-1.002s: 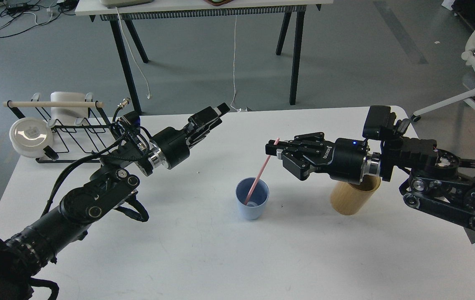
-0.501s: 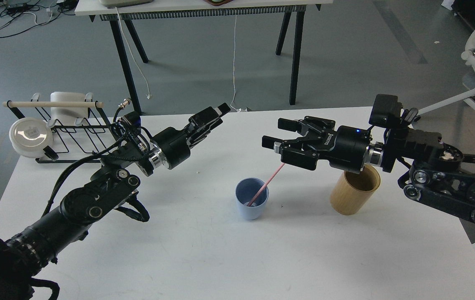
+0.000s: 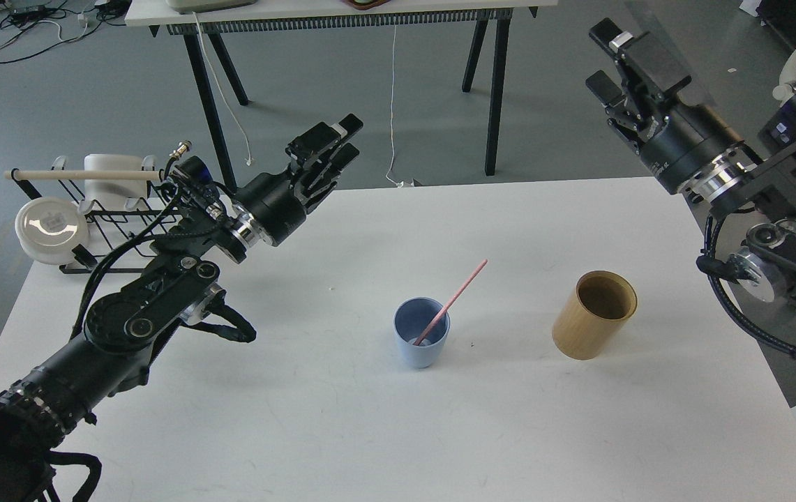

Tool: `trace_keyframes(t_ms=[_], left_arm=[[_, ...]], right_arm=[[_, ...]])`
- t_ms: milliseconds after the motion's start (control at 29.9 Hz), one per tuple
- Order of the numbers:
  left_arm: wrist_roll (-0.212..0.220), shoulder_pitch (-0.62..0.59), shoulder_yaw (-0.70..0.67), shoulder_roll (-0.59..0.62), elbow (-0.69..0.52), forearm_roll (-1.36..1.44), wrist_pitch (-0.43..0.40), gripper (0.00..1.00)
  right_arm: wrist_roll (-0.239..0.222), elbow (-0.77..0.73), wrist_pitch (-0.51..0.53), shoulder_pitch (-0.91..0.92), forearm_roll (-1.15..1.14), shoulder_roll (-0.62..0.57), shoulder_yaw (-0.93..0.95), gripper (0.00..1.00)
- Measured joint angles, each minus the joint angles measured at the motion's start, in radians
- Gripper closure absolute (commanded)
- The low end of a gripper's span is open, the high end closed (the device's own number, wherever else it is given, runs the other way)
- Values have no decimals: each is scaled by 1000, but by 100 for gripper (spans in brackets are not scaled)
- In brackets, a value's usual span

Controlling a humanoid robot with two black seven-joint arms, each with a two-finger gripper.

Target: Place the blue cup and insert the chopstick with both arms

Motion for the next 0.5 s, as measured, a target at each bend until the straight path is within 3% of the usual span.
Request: trace_keyframes(t_ms=[200,267,434,501], left_arm=[[0,13,-32,19,-34,-5,-5,33],[0,15,-32,25,-48,-5,-5,33],[0,23,-36,69,-99,-7,-12,33],[0,31,-36,84,-121,-7,-29,33]], right_arm=[[0,-6,70,-33,263,-3,1,1],[0,-6,173,-59,276,-9,0,1],[0,-47,579,-107,272,-46,1,1],[0,-67,662,-110,271,-49,1,1]])
